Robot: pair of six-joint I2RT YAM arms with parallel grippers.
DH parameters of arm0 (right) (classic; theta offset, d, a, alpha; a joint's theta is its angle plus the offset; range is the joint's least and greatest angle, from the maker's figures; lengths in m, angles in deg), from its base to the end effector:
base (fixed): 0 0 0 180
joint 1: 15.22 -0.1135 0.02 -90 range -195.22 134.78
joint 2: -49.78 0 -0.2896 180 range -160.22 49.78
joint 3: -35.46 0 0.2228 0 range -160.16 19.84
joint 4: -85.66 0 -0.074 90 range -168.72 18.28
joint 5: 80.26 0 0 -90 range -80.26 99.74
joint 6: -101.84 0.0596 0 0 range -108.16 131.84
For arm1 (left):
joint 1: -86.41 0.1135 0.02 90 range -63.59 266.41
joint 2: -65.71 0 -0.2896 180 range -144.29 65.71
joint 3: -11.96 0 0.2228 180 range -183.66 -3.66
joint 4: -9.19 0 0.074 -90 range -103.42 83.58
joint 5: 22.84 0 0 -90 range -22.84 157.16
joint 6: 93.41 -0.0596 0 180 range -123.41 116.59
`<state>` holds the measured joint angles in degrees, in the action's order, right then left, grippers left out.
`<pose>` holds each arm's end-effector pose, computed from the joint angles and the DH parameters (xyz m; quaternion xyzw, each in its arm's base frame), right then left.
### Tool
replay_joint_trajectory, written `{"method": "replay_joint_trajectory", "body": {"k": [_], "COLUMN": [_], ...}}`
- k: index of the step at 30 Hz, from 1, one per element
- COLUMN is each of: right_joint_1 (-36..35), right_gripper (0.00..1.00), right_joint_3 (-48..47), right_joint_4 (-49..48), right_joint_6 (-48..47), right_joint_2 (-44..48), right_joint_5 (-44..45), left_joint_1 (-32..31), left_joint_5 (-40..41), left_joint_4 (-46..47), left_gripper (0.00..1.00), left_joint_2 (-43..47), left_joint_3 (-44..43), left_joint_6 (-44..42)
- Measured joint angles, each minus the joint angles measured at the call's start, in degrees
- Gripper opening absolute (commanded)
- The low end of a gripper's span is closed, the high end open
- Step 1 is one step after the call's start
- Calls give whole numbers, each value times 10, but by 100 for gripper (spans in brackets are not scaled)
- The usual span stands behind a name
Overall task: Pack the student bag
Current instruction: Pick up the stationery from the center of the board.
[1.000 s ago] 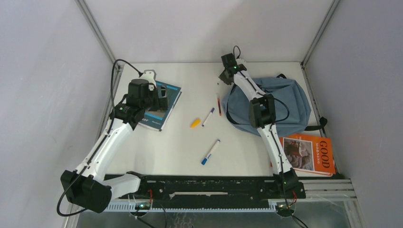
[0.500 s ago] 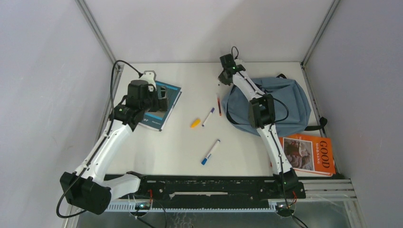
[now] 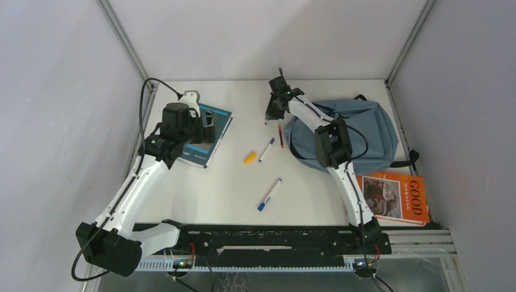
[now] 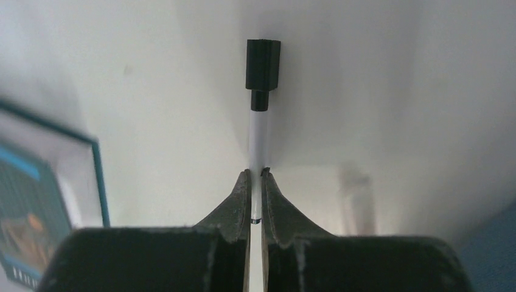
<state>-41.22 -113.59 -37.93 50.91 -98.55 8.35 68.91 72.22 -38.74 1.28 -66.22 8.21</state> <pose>0.5068 0.2488 0.1580 0.1052 0.9496 0.1684 0.2424 0.2131 -0.0617 0.3528 0.0246 0.8827 -0.0798 0.4624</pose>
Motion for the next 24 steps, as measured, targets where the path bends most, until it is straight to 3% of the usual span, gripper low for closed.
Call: {"method": "replay_joint_trajectory", "body": {"k": [8,12,17,21,24], "right_joint_1": [-22,-16,14,86,146], "right_gripper": [0,0,0,0,0], "right_joint_3": [49,93,267,413,469], "right_joint_4": [7,17,10,1,9], "right_joint_6": [-65,-107,-153,-196,-227], "right_joint_2": [86,176,363,515,565], "right_joint_5": [-84,-93,-82,-70,-50], "left_joint_1": [0,0,0,0,0], "left_joint_5": [-12,-14,-21,-34,-53], "left_joint_4": [2,3,8,18,21], "left_gripper": [90,90,89,89,89], "left_joint_2": [5,5,5,2,-10], "left_joint_3": [0,0,0,0,0], "left_joint_6": [19,25,36,47,52]}}
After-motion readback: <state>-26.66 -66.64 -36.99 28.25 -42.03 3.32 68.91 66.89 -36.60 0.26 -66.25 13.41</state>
